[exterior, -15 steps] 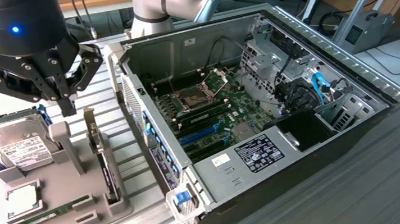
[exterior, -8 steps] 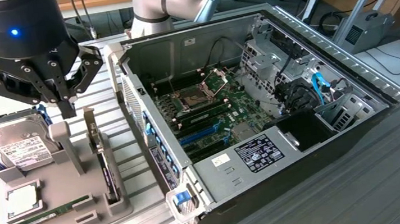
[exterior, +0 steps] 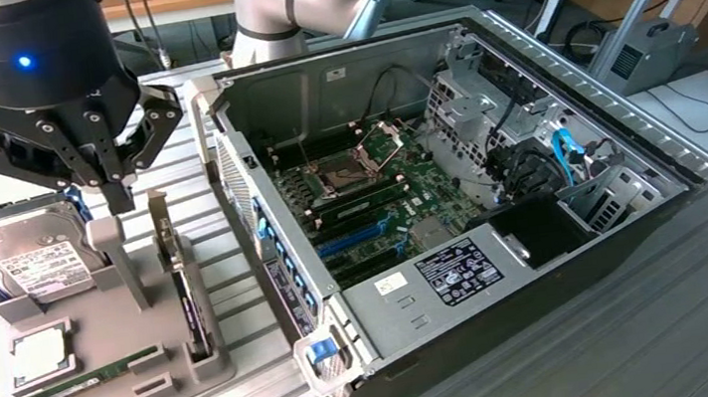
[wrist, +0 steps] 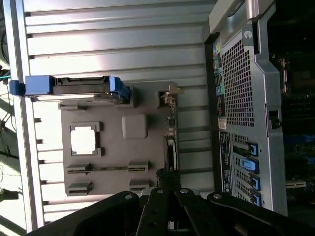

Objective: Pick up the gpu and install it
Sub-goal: 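Reach for the gpu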

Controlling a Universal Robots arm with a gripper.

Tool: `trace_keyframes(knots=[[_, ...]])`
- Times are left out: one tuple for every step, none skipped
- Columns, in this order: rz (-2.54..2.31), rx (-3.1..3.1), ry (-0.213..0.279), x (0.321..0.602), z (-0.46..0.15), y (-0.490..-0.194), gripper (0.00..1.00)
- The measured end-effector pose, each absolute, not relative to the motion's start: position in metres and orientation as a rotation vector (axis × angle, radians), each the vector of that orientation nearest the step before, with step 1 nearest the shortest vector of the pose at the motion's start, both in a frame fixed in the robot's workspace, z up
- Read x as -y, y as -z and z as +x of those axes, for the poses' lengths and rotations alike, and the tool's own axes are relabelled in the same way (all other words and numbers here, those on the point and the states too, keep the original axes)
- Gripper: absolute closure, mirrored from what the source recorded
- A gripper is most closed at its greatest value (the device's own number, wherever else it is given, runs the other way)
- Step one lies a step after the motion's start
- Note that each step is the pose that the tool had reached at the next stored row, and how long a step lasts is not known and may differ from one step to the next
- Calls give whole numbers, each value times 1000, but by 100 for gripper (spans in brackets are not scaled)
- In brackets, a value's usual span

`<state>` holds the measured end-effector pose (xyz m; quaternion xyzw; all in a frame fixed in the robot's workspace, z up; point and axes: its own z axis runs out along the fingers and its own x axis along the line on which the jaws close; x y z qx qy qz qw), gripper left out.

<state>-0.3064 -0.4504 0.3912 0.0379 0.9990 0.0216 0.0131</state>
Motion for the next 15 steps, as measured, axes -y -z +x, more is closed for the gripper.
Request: trace_keyframes(knots=[[118,-3112,-67,451,-307,-391,89],[118,-3112,-67,452,-307,-391,89],[118,-3112,-67,452,-307,-391,89],[118,-3113,-67,453,-307,-391,89],[118,-3113,-67,453,-307,-391,89],[118,-3113,-67,453,-307,-391,89],[118,-3112,-67,454,-307,-391,89],[118,-3112,-67,454,-307,-391,89],[118,-3112,-67,455,-308,-391,89],[118,-3113,-67,455,-308,-391,89],[118,-3113,-67,456,-308,-391,89],[118,-3113,-67,456,-308,-391,89],[118,-3113,-67,457,-308,-391,89],[118,-3112,-67,457,-309,-391,89],[118,-3113,-67,459,-309,-391,89]])
